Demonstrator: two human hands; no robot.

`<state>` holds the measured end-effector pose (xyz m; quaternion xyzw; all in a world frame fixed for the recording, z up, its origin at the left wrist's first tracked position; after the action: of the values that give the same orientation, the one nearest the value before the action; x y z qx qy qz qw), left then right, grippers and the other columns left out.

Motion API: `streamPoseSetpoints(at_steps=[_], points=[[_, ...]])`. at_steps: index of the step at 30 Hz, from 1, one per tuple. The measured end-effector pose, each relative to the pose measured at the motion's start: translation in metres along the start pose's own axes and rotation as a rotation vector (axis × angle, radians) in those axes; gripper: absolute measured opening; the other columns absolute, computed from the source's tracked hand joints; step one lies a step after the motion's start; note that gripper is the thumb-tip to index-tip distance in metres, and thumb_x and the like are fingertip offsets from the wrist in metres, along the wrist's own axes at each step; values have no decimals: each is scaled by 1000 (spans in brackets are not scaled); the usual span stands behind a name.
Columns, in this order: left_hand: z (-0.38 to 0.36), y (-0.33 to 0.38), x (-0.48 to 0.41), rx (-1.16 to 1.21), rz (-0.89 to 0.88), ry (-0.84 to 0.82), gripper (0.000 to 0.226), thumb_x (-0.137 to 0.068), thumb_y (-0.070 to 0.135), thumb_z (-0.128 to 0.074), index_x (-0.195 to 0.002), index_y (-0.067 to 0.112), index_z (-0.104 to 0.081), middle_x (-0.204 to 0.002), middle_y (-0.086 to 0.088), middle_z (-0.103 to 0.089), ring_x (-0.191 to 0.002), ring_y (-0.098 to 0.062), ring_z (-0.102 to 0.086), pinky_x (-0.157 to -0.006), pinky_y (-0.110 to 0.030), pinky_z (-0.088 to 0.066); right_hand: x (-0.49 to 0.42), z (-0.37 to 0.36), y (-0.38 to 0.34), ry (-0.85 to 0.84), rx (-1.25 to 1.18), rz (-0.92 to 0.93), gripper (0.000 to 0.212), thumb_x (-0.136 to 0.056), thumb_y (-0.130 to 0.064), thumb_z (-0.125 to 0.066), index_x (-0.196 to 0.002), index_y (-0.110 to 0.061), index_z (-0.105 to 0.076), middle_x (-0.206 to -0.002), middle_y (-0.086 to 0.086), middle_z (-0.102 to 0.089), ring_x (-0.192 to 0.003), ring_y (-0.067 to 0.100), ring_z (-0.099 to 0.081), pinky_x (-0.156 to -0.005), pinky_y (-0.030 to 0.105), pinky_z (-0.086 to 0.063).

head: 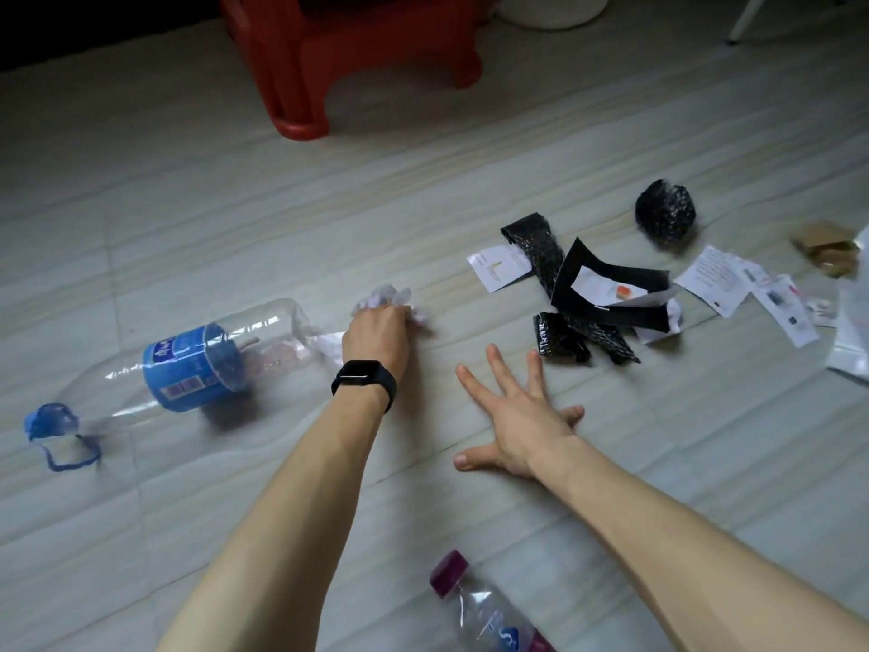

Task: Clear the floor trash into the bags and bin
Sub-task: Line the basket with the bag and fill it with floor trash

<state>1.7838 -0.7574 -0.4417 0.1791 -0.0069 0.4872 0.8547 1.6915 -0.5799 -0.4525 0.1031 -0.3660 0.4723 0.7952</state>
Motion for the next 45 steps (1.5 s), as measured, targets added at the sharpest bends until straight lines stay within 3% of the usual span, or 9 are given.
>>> streamPoseSetpoints(at_steps=[5,10,15,18,24,29,34,39,45], points=[[-3,0,20,-32,-11,-79,29,-89,10,-48,-89,31,-69,-96,-12,-64,-90,-39,-58,-68,-33,-35,1,1,-1,-1,3,-8,117,-63,-77,-70,-143,-63,14,-153,-22,36,-141,36,36,-88,88,-19],[8,1,44,122,11,-60,23,-89,20,-59,-106,25,-74,-103,-5,-72,-93,-29,-64,-69,-26,-42,0,1,0,6,5,-7,118,-60,-79,-71,-141,-65,14,-152,-23,38,-141,34,37,-88,89,-18],[86,8,72,346,7,82,15,-84,22,-70,-97,23,-79,-91,2,-76,-84,-13,-68,-68,-18,-46,4,2,2,28,17,-33,120,-57,-80,-71,-141,-65,13,-154,-23,34,-144,33,31,-92,85,-21],[142,6,102,415,-52,157,12,-83,25,-72,-92,22,-80,-88,3,-77,-84,-12,-69,-74,-26,-53,10,5,-7,42,66,-97,121,-59,-78,-71,-143,-61,14,-158,-14,30,-147,38,18,-97,81,-23],[219,-38,190,507,-28,329,7,-81,27,-76,-86,27,-80,-81,18,-74,-67,17,-59,-57,-3,-39,29,12,-43,104,166,-128,90,-72,-53,-68,-149,-39,-23,-157,6,-20,-135,39,-35,-105,61,-31],[243,-80,265,598,42,430,4,-81,28,-78,-85,27,-80,-81,22,-73,-68,18,-56,-60,-9,-43,33,-10,-82,318,-243,-162,63,-88,-46,-58,-137,-8,-46,-140,15,-41,-129,37,-41,-97,44,-42],[259,-124,336,643,75,434,5,-82,27,-78,-87,27,-80,-85,20,-74,-72,10,-61,-63,-15,-48,36,-35,-101,365,-213,-103,41,-94,-21,-56,-131,-6,-52,-135,20,-42,-126,41,-41,-101,43,-42],[270,-160,385,682,212,482,7,-81,33,-78,-85,28,-80,-80,13,-75,-70,-1,-64,-57,-22,-51,61,-61,-106,253,-130,-105,53,-91,-24,-61,-132,5,-45,-136,25,-51,-126,40,-50,-97,44,-47],[263,-173,429,544,244,335,5,-78,31,-80,-75,34,-77,-74,23,-72,-66,8,-64,-52,-12,-47,98,-63,-133,317,-352,74,33,-94,-46,-54,-104,-15,-51,-113,18,-65,-106,38,-59,-83,38,-45]])
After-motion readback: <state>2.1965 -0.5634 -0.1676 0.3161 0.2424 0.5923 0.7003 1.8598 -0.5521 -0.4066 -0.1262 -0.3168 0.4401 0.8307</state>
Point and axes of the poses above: each hand's wrist, its own x-axis away from the middle knuckle, its own z-axis out of the back of the hand, y = z × x, the point moved 4 cm from there along -x, towards the middle knuckle
